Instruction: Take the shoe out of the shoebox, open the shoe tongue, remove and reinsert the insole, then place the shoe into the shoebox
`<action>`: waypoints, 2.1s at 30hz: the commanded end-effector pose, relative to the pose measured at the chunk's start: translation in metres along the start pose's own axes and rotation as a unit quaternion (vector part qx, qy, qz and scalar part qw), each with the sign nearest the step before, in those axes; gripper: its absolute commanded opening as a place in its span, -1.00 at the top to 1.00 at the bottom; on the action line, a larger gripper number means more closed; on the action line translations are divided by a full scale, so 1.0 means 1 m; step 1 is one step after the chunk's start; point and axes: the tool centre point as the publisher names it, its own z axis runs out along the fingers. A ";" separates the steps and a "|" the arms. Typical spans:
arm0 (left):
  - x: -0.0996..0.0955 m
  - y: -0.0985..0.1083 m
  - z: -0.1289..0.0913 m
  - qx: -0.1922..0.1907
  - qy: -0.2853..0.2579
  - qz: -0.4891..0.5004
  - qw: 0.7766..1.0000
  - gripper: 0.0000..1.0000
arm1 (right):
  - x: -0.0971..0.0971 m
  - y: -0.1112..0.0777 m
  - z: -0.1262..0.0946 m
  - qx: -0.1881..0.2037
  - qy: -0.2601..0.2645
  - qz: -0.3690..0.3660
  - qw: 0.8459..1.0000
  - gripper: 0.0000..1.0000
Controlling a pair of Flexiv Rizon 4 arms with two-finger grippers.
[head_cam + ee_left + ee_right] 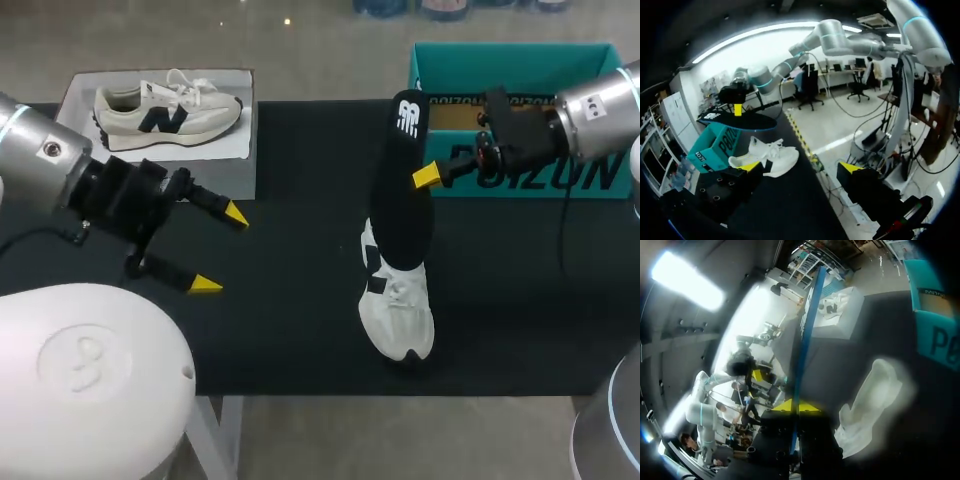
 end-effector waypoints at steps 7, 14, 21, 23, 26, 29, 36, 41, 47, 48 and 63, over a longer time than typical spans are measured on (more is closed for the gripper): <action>0.005 0.026 -0.024 -0.123 -0.001 0.030 0.992 -1.00 | 0.000 0.000 0.001 0.000 -0.001 0.000 1.000 1.00; 0.003 0.039 -0.038 -0.143 0.004 0.027 0.989 -1.00 | 0.000 0.000 0.001 0.000 -0.001 0.000 1.000 1.00; 0.003 0.039 -0.038 -0.143 0.004 0.027 0.989 -1.00 | 0.000 0.000 0.001 0.000 -0.001 0.000 1.000 1.00; 0.003 0.039 -0.038 -0.143 0.004 0.027 0.989 -1.00 | 0.000 0.000 0.001 0.000 -0.001 0.000 1.000 1.00; 0.003 0.039 -0.038 -0.143 0.004 0.027 0.989 -1.00 | 0.000 0.000 0.001 0.000 -0.001 0.000 1.000 1.00; 0.003 0.039 -0.038 -0.143 0.004 0.027 0.989 -1.00 | 0.000 0.000 0.001 0.000 -0.001 0.000 1.000 1.00; 0.003 0.039 -0.038 -0.143 0.004 0.027 0.989 -1.00 | -0.020 0.018 -0.014 0.008 0.008 -0.010 1.000 1.00; 0.003 0.039 -0.038 -0.143 0.004 0.027 0.989 -1.00 | -0.050 0.043 -0.027 0.010 -0.005 -0.035 0.999 1.00; 0.003 0.039 -0.038 -0.143 0.004 0.027 0.989 -1.00 | -0.080 0.066 -0.029 0.006 -0.003 -0.041 0.999 1.00; 0.003 0.039 -0.038 -0.143 0.004 0.027 0.989 -1.00 | -0.082 0.068 -0.028 0.007 -0.005 -0.044 0.999 1.00; 0.003 0.039 -0.038 -0.143 0.004 0.027 0.989 -1.00 | -0.119 0.091 -0.018 -0.009 -0.026 -0.088 0.996 1.00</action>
